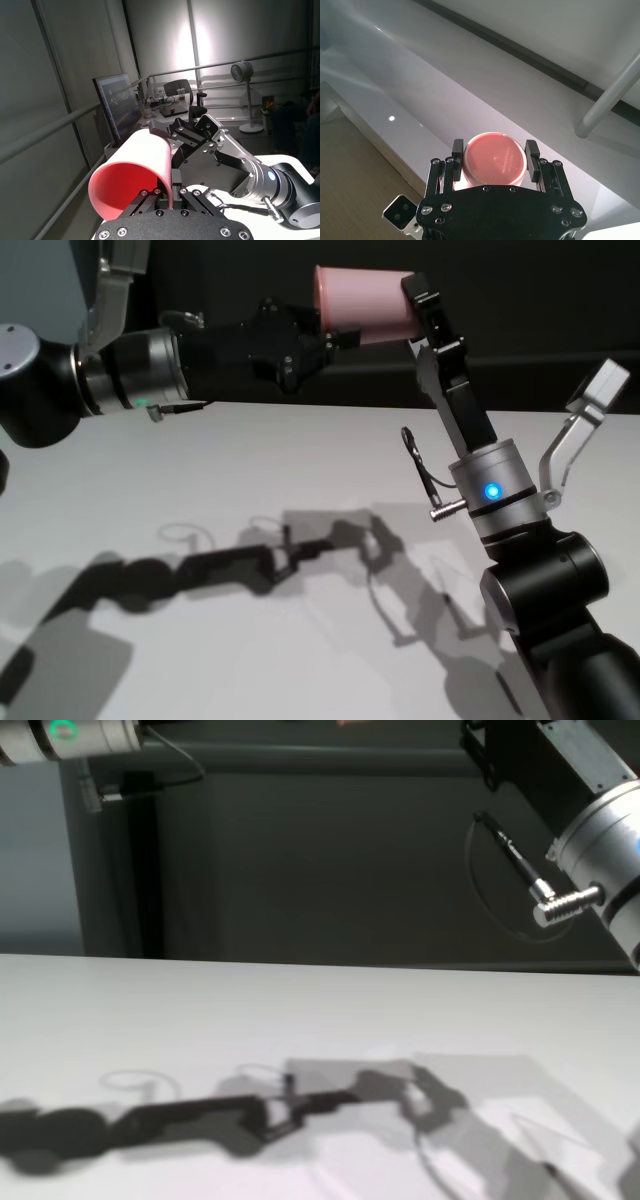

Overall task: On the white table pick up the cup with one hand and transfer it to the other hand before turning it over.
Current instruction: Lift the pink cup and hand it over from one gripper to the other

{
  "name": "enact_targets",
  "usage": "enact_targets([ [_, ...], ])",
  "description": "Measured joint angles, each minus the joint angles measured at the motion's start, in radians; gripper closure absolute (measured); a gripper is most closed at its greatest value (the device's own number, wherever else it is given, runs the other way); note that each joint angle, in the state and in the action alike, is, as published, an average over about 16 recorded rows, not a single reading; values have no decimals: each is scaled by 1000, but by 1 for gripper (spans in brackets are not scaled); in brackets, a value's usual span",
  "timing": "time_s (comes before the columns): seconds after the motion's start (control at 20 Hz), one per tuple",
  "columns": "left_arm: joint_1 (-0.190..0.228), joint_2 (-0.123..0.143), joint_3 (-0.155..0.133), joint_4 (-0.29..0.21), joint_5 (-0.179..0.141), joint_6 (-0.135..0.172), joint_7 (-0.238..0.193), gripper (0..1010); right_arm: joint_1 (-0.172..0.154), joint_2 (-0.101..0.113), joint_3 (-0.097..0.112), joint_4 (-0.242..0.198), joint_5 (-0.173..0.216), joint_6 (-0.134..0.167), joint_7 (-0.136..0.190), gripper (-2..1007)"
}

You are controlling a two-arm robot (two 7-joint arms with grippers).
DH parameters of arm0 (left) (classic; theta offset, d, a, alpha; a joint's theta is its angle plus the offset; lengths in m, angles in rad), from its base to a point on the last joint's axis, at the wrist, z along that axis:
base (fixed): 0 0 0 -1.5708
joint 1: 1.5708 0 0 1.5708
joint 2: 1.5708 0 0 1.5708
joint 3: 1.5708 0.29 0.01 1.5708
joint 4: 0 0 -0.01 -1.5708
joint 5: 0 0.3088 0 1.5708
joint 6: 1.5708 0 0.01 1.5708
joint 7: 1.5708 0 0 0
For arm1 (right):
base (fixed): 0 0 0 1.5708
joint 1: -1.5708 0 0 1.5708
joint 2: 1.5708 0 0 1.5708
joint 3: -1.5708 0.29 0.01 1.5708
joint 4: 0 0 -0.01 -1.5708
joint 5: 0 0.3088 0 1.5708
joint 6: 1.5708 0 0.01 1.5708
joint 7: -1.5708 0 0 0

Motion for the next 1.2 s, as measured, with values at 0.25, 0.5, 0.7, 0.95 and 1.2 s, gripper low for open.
enact_targets([
  [0.25, 0, 0, 0, 0, 0, 0, 0, 960, 0, 0, 0, 0, 0, 0, 0, 283],
  [0.5, 0, 0, 0, 0, 0, 0, 0, 950, 0, 0, 0, 0, -1, 0, 0, 283],
  [0.7, 0, 0, 0, 0, 0, 0, 0, 908, 0, 0, -1, 0, -1, 1, 1, 283],
  [0.95, 0, 0, 0, 0, 1, 0, 0, 808, 0, 0, -1, 0, -1, 1, 1, 283],
  [1.2, 0, 0, 0, 0, 1, 0, 0, 656, 0, 0, -1, 0, -1, 1, 1, 283],
])
